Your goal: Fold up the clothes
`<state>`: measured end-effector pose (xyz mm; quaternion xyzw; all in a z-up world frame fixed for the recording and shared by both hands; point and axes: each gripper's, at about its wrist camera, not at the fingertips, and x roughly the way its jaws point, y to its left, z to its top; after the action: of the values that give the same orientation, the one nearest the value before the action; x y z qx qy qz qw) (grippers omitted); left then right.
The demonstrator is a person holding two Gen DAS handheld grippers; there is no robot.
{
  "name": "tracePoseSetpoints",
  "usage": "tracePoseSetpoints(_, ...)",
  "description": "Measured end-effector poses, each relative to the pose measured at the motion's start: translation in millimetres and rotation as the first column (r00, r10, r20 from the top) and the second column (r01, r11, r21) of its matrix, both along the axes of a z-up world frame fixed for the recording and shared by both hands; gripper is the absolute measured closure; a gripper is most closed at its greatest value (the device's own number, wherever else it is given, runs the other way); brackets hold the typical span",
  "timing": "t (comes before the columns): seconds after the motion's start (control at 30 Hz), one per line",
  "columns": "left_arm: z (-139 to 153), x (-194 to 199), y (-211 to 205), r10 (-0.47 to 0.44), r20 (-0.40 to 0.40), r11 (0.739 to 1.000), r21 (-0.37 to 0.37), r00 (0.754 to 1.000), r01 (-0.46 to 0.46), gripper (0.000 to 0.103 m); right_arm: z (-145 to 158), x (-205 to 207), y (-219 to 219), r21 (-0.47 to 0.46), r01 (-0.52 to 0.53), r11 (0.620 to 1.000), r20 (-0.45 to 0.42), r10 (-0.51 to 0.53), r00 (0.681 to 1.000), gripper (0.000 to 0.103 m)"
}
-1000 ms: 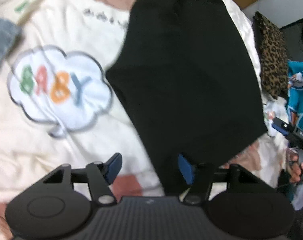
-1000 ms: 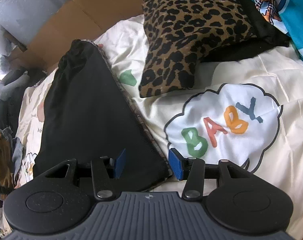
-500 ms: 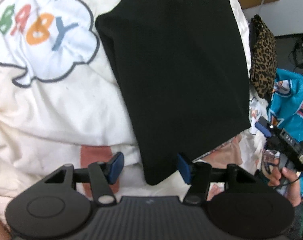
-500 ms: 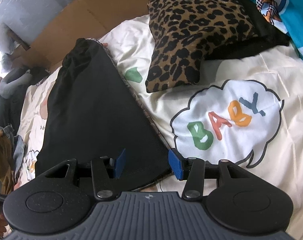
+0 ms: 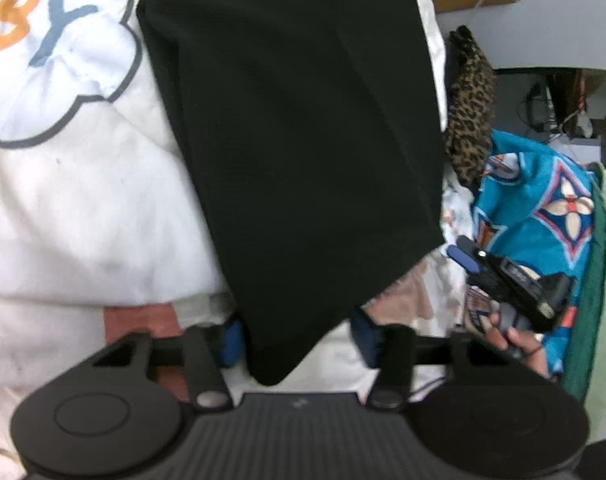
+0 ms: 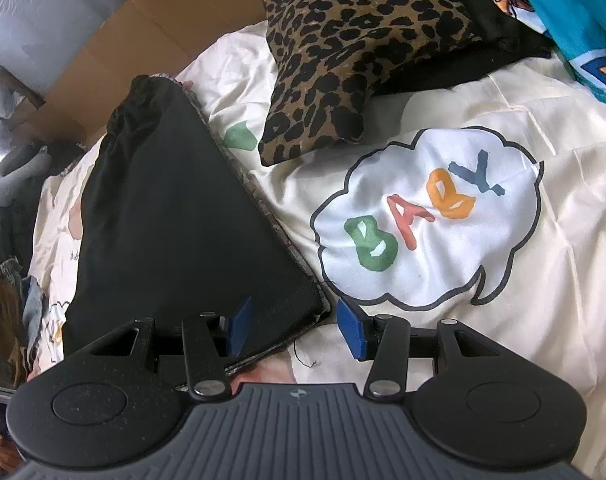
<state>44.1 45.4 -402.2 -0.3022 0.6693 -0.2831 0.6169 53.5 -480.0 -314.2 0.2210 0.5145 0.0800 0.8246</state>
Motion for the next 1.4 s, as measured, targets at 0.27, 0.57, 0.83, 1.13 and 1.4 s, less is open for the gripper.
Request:
tracePoseSetpoints(0.27, 7, 11, 1, 0.019, 0.007, 0.999, -0.043, 1.0, -0.019, 0.066, 2, 7, -3, 0.03, -0.003, 1.0, 0.013, 0.002, 1.0, 0.049)
tracePoseSetpoints(0.57, -22, 4, 11, 0.107, -0.079, 0.994, -0.014, 0.991, -0.109, 0.088, -25, 16, -27, 0.156, 0.068, 0.986, -0.065, -0.058, 0.996, 0.049)
tracePoseSetpoints(0.83, -7, 3, 10, 0.078, -0.027, 0.997, 0.027, 0.997, -0.077, 0.097, -34, 36, -20, 0.213, 0.018, 0.977, -0.088, 0.001, 0.996, 0.049)
tracePoseSetpoints(1.13, -12, 9, 3, 0.064, -0.039, 0.996, 0.061, 0.997, -0.062, 0.091, -40, 64, 5, 0.15, -0.143, 0.978, -0.084, 0.156, 0.984, 0.049)
tracePoseSetpoints(1.4, -23, 9, 1, 0.108, -0.059, 0.993, 0.048, 0.992, -0.105, 0.089, -38, 72, 9, 0.107, -0.183, 0.977, -0.069, 0.191, 0.979, 0.051)
